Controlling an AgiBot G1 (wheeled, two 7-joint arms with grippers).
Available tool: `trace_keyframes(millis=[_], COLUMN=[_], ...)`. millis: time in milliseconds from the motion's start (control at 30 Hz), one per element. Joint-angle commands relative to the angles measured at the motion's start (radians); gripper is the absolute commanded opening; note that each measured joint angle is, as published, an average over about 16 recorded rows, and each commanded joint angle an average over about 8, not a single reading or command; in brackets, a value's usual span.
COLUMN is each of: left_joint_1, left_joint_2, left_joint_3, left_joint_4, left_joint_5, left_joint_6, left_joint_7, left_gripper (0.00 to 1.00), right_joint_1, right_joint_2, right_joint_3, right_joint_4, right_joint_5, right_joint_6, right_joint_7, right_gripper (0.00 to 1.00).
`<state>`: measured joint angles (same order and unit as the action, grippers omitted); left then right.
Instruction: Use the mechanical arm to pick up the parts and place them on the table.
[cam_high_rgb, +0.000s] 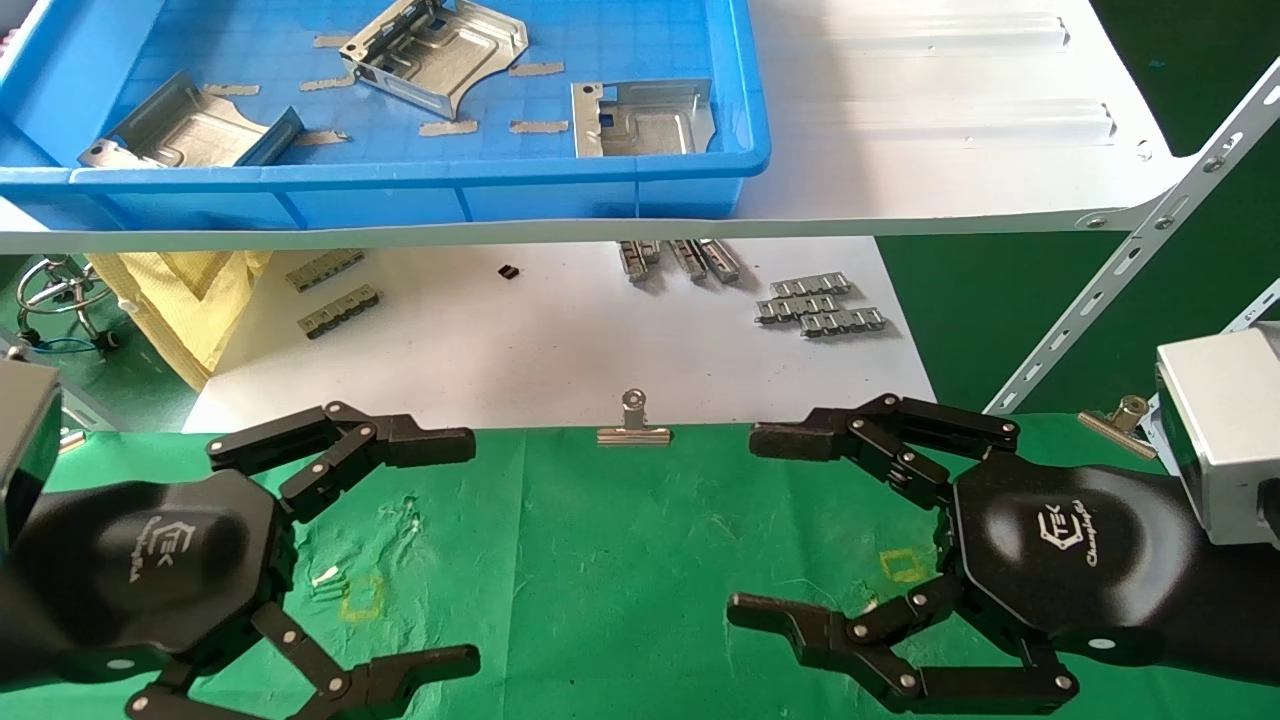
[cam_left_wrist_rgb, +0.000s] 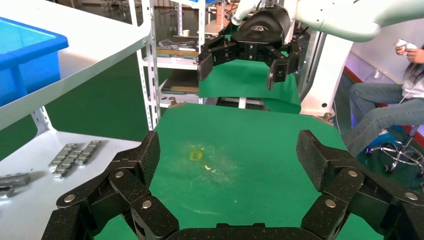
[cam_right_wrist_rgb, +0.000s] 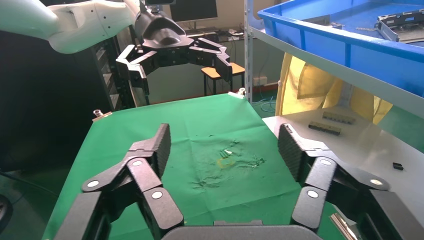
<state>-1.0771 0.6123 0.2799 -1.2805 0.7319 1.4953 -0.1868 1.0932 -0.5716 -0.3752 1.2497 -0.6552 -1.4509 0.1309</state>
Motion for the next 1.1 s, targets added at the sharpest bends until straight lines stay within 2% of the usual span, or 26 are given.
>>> trace_keyframes(millis=[33, 767, 933, 1100], left_joint_1=[0.0, -0.018, -0.128, -0.338], left_joint_2=[0.0, -0.001, 0.021, 0.101], left_joint_3=[0.0, -0.002, 0.003, 0.036], left_joint_4=[0.0, 0.005, 0.048, 0.192], left_joint_5=[0.0, 0.0, 0.022, 0.105], left_joint_6=[0.0, 0.005, 0.019, 0.011], left_joint_7=[0.0, 0.0, -0.008, -0.011], left_gripper=[1.0, 1.0, 1.0, 1.0], right_joint_1=[0.0, 0.0, 0.0, 0.0], right_joint_2=[0.0, 0.0, 0.0, 0.0], right_joint_3=[0.0, 0.0, 0.0, 0.0], right_joint_4=[0.0, 0.0, 0.0, 0.0], right_joint_5=[0.0, 0.0, 0.0, 0.0], right_joint_6=[0.0, 0.0, 0.0, 0.0], right_joint_7=[0.0, 0.0, 0.0, 0.0], right_gripper=[0.0, 0.0, 0.0, 0.0])
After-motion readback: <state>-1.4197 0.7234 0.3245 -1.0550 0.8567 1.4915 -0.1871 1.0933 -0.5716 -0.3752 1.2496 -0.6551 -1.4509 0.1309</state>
